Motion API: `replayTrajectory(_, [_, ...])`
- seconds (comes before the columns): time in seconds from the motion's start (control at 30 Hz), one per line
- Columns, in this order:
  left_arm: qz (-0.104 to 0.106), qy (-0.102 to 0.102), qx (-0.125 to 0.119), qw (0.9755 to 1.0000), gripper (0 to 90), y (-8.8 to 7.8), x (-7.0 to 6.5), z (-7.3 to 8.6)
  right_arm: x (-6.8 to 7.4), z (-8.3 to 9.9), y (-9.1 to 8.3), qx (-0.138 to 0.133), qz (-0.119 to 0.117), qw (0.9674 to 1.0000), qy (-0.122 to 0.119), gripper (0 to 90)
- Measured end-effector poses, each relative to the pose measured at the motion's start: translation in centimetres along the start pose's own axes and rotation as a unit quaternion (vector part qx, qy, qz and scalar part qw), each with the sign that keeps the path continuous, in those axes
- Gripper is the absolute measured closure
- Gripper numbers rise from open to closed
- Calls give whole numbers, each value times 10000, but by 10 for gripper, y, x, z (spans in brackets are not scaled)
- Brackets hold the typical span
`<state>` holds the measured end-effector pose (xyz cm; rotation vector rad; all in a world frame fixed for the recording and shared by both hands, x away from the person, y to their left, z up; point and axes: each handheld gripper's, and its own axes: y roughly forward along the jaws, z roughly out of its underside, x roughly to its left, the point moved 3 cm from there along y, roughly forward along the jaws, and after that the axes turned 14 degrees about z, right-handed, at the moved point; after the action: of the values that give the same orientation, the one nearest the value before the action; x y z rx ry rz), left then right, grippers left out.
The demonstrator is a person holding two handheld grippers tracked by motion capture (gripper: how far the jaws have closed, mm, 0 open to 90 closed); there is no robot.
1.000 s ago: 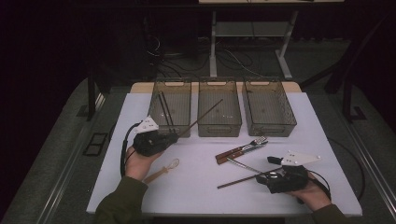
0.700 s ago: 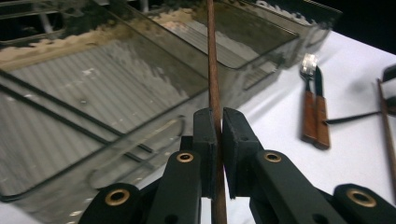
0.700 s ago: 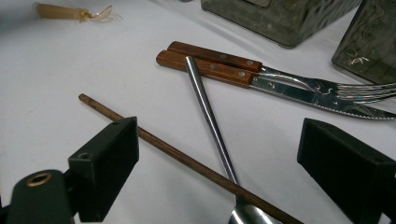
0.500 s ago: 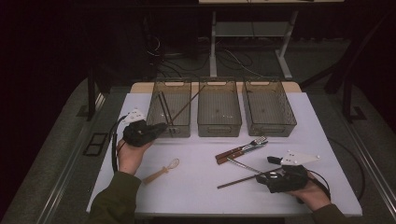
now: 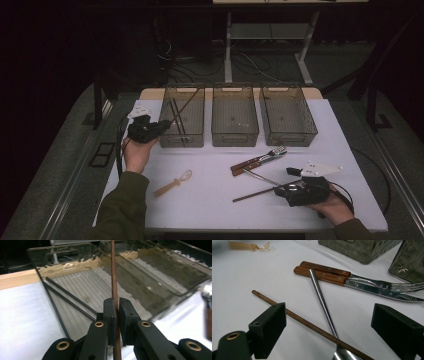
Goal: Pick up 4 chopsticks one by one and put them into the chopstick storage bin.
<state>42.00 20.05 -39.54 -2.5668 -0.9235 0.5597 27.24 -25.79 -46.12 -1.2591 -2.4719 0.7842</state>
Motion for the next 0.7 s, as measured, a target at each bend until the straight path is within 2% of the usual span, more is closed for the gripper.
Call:
replayTrajectory(0.3, [-165, -259, 145, 9994, 844, 11, 23, 0, 0, 0, 0, -1, 0, 10000, 11, 124])
replayTrajectory(0.5, [-125, -355, 216, 9991, 841, 15, 26, 1, 0, 0, 0, -2, -6, 10000, 7, 124])
replayTrajectory(0.53, [-168, -362, 160, 9991, 831, 15, 26, 1, 0, 0, 0, -5, -5, 10000, 8, 124])
replayTrajectory(0.57, [-254, -380, 106, 9989, 680, 14, 27, 1, 0, 0, -1, -5, -11, 10000, 3, 124])
replayTrajectory(0.7, [-200, -294, 13, 9994, 641, 11, 22, -1, 0, 0, -1, -2, -13, 10000, 0, 124])
